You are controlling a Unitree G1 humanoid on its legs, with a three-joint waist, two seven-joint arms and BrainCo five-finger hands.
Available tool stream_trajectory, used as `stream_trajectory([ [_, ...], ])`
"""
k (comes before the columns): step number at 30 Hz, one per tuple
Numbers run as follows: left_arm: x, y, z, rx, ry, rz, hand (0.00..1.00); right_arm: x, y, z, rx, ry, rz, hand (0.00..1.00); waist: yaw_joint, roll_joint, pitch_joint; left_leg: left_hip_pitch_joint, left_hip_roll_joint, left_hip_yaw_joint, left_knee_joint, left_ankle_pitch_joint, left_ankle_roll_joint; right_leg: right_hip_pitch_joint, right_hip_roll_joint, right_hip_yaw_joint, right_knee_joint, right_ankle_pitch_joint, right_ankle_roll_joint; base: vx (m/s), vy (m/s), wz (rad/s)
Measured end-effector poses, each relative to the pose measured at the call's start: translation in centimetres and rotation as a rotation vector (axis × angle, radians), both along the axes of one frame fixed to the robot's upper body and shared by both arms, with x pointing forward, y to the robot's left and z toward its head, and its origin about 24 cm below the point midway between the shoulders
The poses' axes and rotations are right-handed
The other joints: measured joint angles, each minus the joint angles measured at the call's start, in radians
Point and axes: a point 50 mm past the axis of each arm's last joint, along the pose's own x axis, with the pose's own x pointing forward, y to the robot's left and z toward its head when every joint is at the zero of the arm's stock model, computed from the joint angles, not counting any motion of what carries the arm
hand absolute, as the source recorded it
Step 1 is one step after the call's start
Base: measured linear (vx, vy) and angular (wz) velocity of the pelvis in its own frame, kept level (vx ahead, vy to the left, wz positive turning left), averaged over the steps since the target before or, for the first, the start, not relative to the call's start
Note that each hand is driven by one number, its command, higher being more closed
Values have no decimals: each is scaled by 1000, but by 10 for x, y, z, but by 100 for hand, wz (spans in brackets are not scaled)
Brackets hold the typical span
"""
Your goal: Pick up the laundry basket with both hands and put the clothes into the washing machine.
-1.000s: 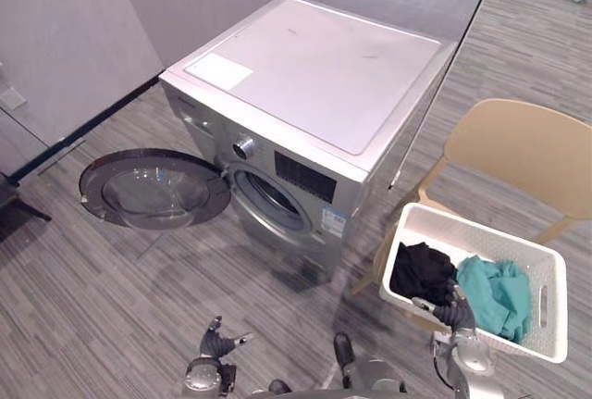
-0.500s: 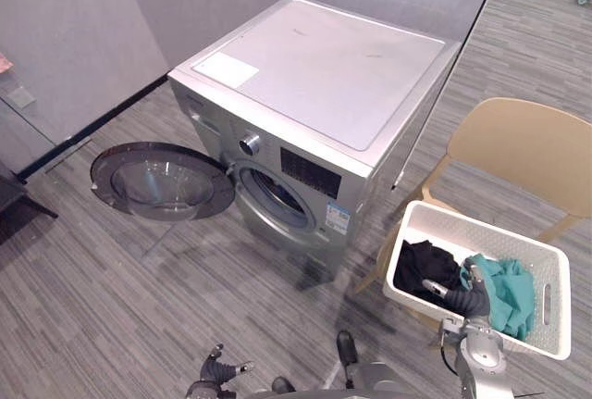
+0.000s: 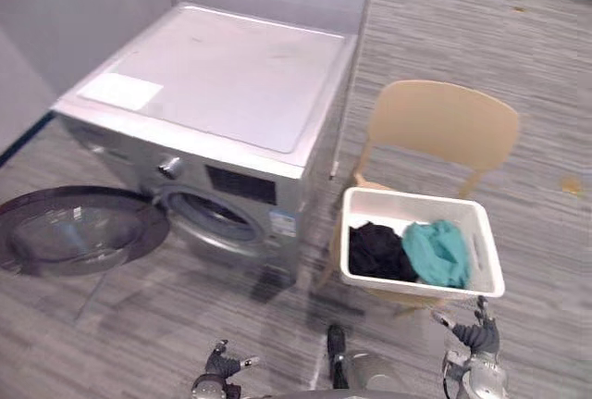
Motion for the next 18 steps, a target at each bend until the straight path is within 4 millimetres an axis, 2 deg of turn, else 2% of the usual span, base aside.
stream_trajectory([
  [1,4,1,1,3,-2,-5,0,-6,-2,-6,2,34,-37,0,-2,-3,1,0,14,10,19,-8,-12,-2,-27,-92,33,-27,0,176,-183,-52],
  [3,13,-6,2,-11,-21,-19,0,-16,-6,-15,10,88,-80,0,-20,-2,8,7,24,22,33,5,-34,-10,-13,-72,52,-39,-1,180,-138,-30],
  [5,15,-12,2,-25,-24,-18,0,-15,-4,-21,39,106,-99,0,-27,28,28,25,48,37,59,9,-39,-11,12,-39,63,-60,-2,123,-86,-52],
  [6,13,-12,1,-26,-17,-14,0,-17,-2,-25,58,119,-107,0,-27,32,33,26,66,38,114,8,-38,-9,21,-18,64,-72,-3,150,-135,-77],
  [7,10,-10,0,-25,-6,4,0,-20,1,-29,91,131,-127,0,-22,34,35,18,119,36,234,5,-33,3,36,11,59,-81,-8,158,-145,-88],
  [8,5,-9,-1,-27,5,19,0,-21,4,-31,110,131,-136,0,-18,44,44,8,199,27,396,11,-21,34,66,41,42,-86,-16,135,-102,-88],
  [9,3,-9,-2,-29,11,25,0,-20,4,-32,118,131,-140,0,-11,48,47,-3,235,14,468,18,-6,49,80,56,33,-89,-21,137,-67,-89],
  [10,3,-11,-2,-41,4,38,0,-20,5,-33,130,130,-148,0,0,49,53,-36,280,-50,583,12,24,72,103,93,16,-98,-35,139,-15,-72],
  [11,6,-13,-1,-49,-5,47,0,-18,7,-35,143,132,-145,0,3,50,53,-79,288,-126,636,-8,28,85,109,109,3,-101,-39,165,17,-69],
  [12,7,-15,0,-55,-16,59,0,-15,10,-38,161,136,-140,0,3,43,58,-137,274,-216,661,-38,26,105,110,133,-13,-102,-39,143,36,-52],
  [14,11,-12,2,-51,-38,87,0,-13,16,-42,192,141,-138,0,23,34,63,-185,246,-299,619,-59,30,129,107,168,-26,-100,-37,159,91,-70],
  [15,14,-9,3,-54,-50,113,0,-12,20,-51,229,176,-142,0,52,28,65,-212,169,-442,411,-51,17,142,98,218,-24,-85,-11,199,212,-102],
  [16,14,-11,3,-64,-53,123,0,-12,20,-53,233,191,-143,0,56,43,63,-211,128,-510,228,28,-11,143,102,243,-26,-83,12,159,219,-111],
  [17,13,-12,2,-71,-52,131,0,-12,20,-55,239,204,-142,0,58,61,64,-200,115,-529,176,67,-32,149,106,259,-28,-84,29,166,206,-53],
  [18,12,-11,2,-64,-47,135,0,-15,22,-58,250,224,-144,0,51,52,59,-171,90,-519,136,76,-28,168,89,268,-61,-68,52,164,188,-23],
])
